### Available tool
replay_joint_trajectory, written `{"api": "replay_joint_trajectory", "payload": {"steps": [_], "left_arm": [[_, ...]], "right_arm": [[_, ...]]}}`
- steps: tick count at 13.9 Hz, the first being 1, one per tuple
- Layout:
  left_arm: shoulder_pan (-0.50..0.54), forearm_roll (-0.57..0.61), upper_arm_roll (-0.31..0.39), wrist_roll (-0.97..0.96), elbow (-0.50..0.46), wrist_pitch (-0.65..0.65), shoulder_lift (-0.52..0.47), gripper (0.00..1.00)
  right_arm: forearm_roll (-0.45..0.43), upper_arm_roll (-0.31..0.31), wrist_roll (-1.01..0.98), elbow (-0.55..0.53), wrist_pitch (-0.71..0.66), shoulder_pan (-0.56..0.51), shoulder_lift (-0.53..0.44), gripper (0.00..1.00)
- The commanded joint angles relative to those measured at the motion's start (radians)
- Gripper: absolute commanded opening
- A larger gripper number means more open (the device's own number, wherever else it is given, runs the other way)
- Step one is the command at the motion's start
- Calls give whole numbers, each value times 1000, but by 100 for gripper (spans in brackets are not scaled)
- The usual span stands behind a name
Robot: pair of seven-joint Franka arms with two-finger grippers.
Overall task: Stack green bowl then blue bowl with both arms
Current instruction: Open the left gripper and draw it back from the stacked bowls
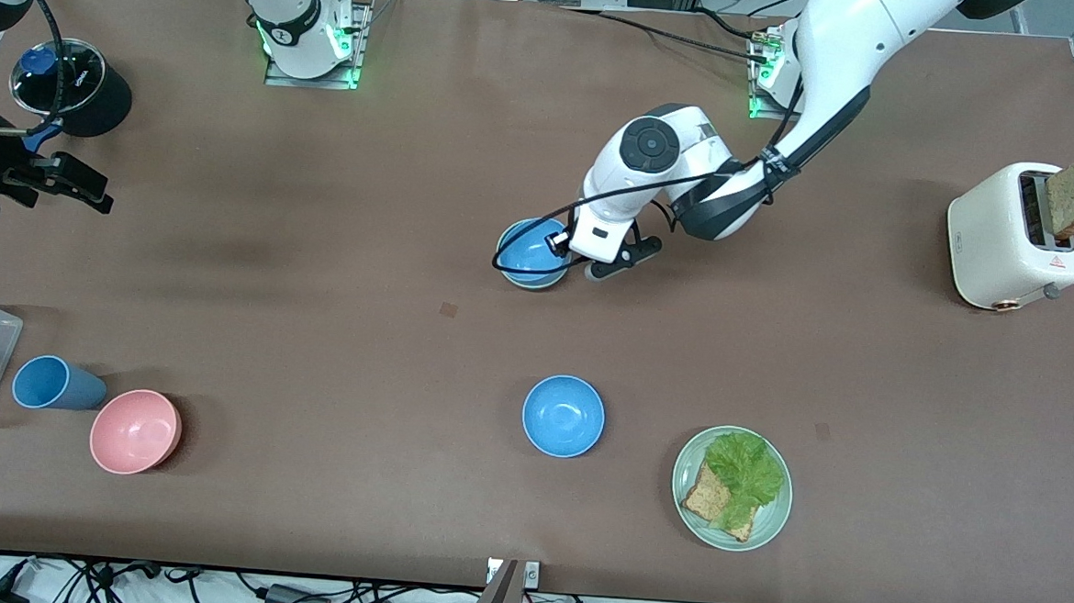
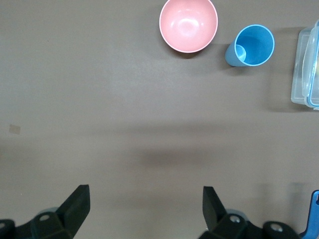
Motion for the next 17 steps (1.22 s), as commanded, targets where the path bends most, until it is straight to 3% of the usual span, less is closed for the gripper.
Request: {"api": "replay_joint_trajectory", "payload": {"steps": [1, 6, 9, 10, 13, 14, 15, 17], "left_arm": [[97, 22, -82, -15, -2, -38, -20, 49], [157, 18, -132, 61, 124, -247, -21, 53], [215, -195, -104, 337, 179, -347, -116, 57], [232, -296, -61, 479, 169, -367, -167, 60], [221, -499, 162, 909, 169, -509, -305, 65], [214, -512, 224, 1001, 169, -549, -334, 74], [182, -512, 288, 1077, 167, -574, -363, 100], [99, -512, 434, 1165, 162, -605, -402, 100]], "right_arm": [[-11, 5, -8, -4, -6, 6, -10, 100], [-14, 3, -8, -4, -6, 9, -10, 100], [-14, 5, -8, -4, -6, 15, -8, 100], [-14, 5, -8, -4, -5, 16, -8, 100], [-16, 5, -8, -4, -2, 16, -8, 100], [-16, 3, -8, -4, 1, 16, -8, 100], [-16, 5, -8, -4, 0, 18, -8, 100], [-16, 5, -8, -4, 1, 19, -8, 100]]}}
